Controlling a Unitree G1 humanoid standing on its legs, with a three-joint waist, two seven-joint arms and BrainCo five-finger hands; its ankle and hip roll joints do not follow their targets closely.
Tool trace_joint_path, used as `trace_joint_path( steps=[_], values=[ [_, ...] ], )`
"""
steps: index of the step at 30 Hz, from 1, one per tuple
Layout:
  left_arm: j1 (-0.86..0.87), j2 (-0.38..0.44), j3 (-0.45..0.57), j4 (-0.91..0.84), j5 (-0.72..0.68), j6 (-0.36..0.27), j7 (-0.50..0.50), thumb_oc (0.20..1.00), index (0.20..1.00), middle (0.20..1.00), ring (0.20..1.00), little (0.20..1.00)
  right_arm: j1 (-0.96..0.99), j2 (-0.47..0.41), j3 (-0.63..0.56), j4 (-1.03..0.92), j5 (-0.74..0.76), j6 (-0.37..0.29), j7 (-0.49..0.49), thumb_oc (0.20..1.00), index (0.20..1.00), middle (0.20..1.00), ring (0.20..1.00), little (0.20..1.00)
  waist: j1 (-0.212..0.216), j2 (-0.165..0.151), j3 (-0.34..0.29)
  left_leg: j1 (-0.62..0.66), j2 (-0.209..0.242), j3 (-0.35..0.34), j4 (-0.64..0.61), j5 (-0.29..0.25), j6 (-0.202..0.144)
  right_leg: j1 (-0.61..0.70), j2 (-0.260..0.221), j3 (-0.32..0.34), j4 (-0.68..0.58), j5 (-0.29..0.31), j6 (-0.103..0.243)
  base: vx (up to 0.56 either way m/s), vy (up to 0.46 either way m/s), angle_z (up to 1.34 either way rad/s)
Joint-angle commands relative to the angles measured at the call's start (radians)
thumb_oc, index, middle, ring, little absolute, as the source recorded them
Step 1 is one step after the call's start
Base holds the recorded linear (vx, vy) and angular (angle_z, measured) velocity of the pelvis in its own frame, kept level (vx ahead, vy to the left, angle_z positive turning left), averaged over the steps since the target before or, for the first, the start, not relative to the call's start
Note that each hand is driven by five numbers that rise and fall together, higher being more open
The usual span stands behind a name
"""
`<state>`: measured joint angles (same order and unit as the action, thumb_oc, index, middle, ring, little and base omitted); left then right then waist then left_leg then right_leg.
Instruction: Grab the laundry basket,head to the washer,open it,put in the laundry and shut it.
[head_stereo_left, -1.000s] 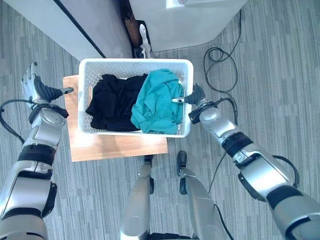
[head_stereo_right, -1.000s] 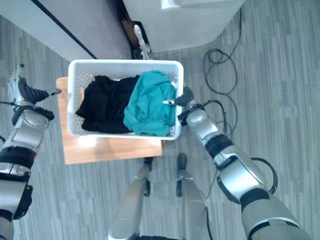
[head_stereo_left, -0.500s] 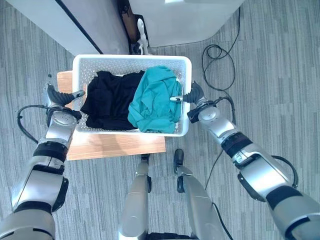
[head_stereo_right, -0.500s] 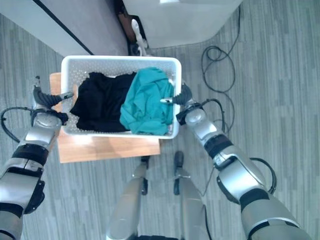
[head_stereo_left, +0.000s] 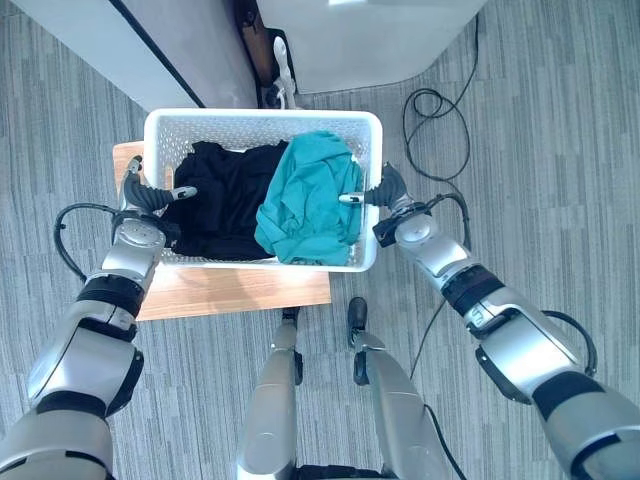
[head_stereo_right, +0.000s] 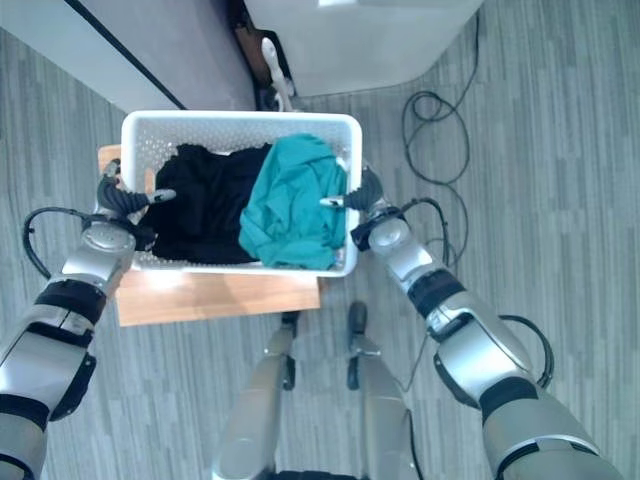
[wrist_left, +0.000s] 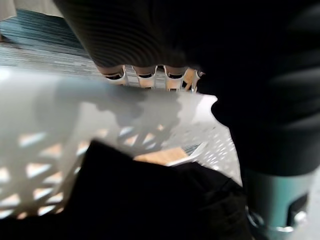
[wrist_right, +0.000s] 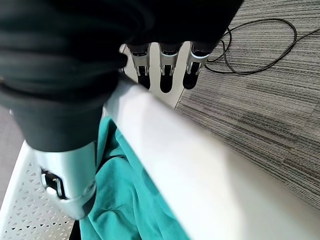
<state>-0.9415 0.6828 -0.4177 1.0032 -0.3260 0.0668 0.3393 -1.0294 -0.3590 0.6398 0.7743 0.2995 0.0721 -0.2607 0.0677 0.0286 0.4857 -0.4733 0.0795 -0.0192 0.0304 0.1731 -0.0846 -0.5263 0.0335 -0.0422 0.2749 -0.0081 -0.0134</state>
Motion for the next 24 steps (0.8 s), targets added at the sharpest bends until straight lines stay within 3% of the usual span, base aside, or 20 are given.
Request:
trace_joint_path(
  steps=[1,16,17,18,19,21,22,23,24],
  values=[
    [-0.111,-0.003,0.000,0.049,0.025,-0.020,0.009,1.000,1.000,1.000,1.000,1.000,0.024,-0.014,0.014,-0.078,-0.016,-0.030,-0.001,1.000,1.000,1.000,1.000,1.000,0.003,-0.022,0.026,0.003,0.010,-0.008,0.150,-0.160,-0.004,0.086,-0.121,-0.041,-0.185,0.090,0.102,0.00,0.000,0.00],
    [-0.116,-0.042,-0.071,-0.050,0.196,0.015,0.008,1.000,1.000,1.000,1.000,1.000,0.066,-0.017,-0.005,-0.100,0.017,-0.023,0.020,1.000,1.000,1.000,1.000,1.000,-0.009,-0.032,0.034,-0.038,0.012,-0.011,0.163,-0.163,-0.002,0.051,-0.121,-0.041,-0.179,0.093,0.100,0.00,-0.001,0.00],
    [-0.113,-0.051,-0.069,-0.051,0.200,0.017,0.010,0.875,0.875,0.875,0.875,0.875,0.065,-0.013,-0.005,-0.100,0.016,-0.022,0.017,0.875,0.875,0.875,0.875,0.875,-0.010,-0.033,0.034,-0.040,0.012,-0.010,0.163,-0.163,-0.001,0.050,-0.121,-0.040,-0.179,0.094,0.100,0.00,0.000,0.00],
    [-0.109,-0.057,-0.066,-0.058,0.203,0.015,0.013,0.551,0.551,0.551,0.551,0.551,0.064,-0.012,-0.005,-0.103,0.011,-0.020,0.015,0.655,0.655,0.655,0.655,0.655,-0.010,-0.035,0.034,-0.041,0.011,-0.010,0.164,-0.163,-0.001,0.049,-0.121,-0.039,-0.180,0.094,0.100,0.00,0.000,0.00],
    [-0.109,-0.063,-0.066,-0.056,0.203,0.016,0.011,0.235,0.235,0.235,0.235,0.235,0.062,-0.012,-0.004,-0.102,0.002,-0.017,0.015,0.533,0.533,0.533,0.533,0.533,-0.011,-0.035,0.034,-0.042,0.011,-0.011,0.164,-0.164,-0.001,0.048,-0.121,-0.040,-0.180,0.094,0.099,0.00,0.000,0.00],
    [-0.110,-0.071,-0.068,-0.049,0.206,0.021,0.005,0.200,0.200,0.200,0.200,0.200,0.056,-0.010,-0.001,-0.107,-0.023,-0.009,0.012,0.203,0.203,0.203,0.203,0.203,-0.013,-0.035,0.034,-0.042,0.010,-0.010,0.163,-0.164,0.000,0.046,-0.121,-0.040,-0.179,0.095,0.100,0.00,0.000,0.00],
    [-0.108,-0.067,-0.070,-0.053,0.220,0.029,0.004,0.200,0.200,0.200,0.200,0.200,0.059,-0.011,-0.003,-0.120,-0.034,-0.007,0.012,0.200,0.200,0.200,0.200,0.200,-0.013,-0.037,0.034,-0.043,0.011,-0.010,0.163,-0.164,0.000,0.046,-0.122,-0.041,-0.180,0.095,0.100,0.00,0.000,0.00],
    [-0.109,-0.066,-0.074,-0.061,0.234,0.034,0.004,0.200,0.200,0.200,0.200,0.200,0.063,-0.012,-0.004,-0.127,-0.042,-0.003,0.013,0.275,0.275,0.275,0.275,0.275,-0.012,-0.037,0.034,-0.045,0.010,-0.010,0.164,-0.165,0.001,0.046,-0.122,-0.041,-0.181,0.096,0.100,0.00,0.000,0.00],
    [-0.105,-0.060,-0.078,-0.073,0.268,0.042,0.001,0.200,0.200,0.200,0.200,0.200,0.070,-0.016,-0.010,-0.147,-0.056,-0.003,0.018,0.451,0.451,0.451,0.451,0.451,-0.012,-0.039,0.034,-0.047,0.009,-0.011,0.164,-0.165,0.001,0.044,-0.122,-0.042,-0.181,0.096,0.101,0.00,0.000,0.00]
  ],
)
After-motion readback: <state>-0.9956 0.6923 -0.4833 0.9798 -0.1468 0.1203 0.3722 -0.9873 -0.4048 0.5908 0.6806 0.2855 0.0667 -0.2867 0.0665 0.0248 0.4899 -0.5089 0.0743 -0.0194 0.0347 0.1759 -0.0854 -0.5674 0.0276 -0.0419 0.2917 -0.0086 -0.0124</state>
